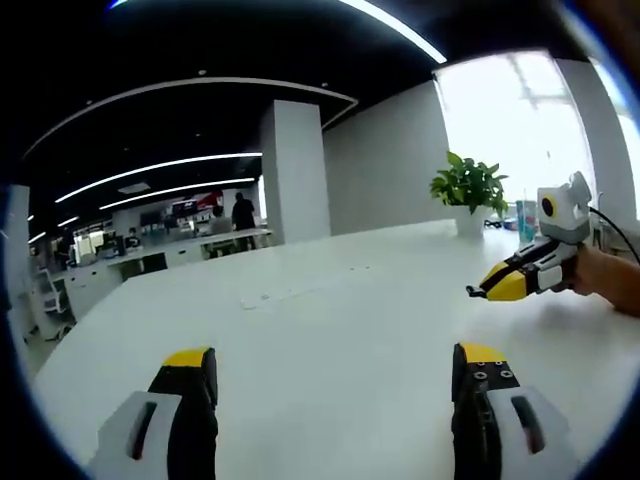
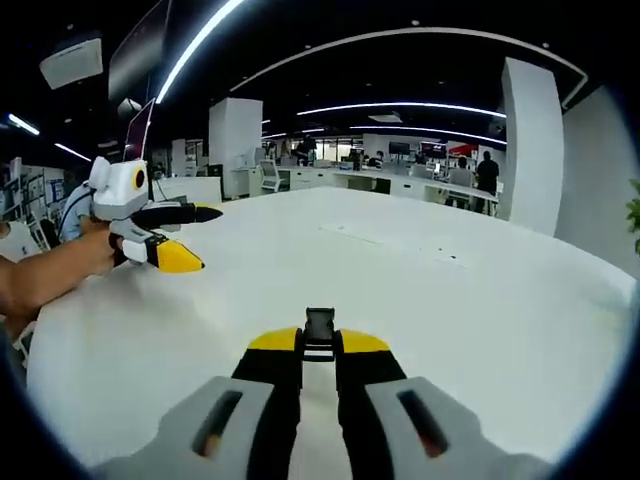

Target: Snap the two parts of the plastic buckle together until the buckle closes and remains connected.

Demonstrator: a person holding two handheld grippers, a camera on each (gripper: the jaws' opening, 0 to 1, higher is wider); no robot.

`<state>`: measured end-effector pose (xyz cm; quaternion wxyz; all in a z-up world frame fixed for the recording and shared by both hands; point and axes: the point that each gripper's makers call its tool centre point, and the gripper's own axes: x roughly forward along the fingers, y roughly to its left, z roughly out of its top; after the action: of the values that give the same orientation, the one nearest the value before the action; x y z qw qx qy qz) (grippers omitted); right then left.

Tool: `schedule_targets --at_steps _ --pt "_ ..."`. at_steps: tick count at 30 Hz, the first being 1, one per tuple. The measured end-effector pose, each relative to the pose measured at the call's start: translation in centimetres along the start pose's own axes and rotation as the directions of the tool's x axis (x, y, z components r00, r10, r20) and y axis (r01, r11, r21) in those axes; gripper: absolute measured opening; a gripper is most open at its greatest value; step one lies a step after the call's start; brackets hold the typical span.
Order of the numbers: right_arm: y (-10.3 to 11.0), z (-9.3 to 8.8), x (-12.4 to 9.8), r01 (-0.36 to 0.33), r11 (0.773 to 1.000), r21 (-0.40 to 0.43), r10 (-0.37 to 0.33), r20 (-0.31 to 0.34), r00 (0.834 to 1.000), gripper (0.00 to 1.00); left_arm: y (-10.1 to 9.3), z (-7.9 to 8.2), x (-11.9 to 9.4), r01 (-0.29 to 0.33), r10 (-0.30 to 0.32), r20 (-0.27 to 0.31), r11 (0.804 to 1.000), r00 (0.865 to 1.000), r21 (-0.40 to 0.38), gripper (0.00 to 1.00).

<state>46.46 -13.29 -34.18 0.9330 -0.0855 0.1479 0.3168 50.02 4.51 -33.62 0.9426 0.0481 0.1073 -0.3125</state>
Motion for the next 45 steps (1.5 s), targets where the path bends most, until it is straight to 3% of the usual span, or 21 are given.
schedule_targets --at_steps 16,24,27,33,45 --pt "-0.5 -0.4 0.1 0.039 0.999 -0.013 -0.039 -0.015 0.999 0.10 -0.1 -0.2 0.1 0.010 -0.010 -0.011 1.000 1.000 0.010 0.99" --pt "-1.7 0.0 1.5 0.064 0.998 -0.029 -0.065 -0.018 0.998 0.10 -0.8 -0.2 0.6 0.032 -0.032 -0.017 1.000 0.999 0.001 0.99" --pt "-1.7 0.2 2.4 0.021 0.998 0.060 -0.021 -0.004 1.000 0.10 -0.8 -0.4 0.7 0.034 -0.034 -0.028 0.999 0.999 -0.007 0.99" --pt "-3.5 0.3 3.6 0.055 0.998 0.038 -0.055 -0.013 0.998 0.10 -0.8 -0.2 0.8 0.039 -0.040 -0.025 0.999 0.999 -0.024 0.99" --pt "-3.7 0.4 3.9 0.073 0.997 0.007 -0.072 -0.019 0.997 0.10 -1.3 -0.4 0.9 0.046 -0.046 -0.031 0.999 0.998 -0.006 0.99"
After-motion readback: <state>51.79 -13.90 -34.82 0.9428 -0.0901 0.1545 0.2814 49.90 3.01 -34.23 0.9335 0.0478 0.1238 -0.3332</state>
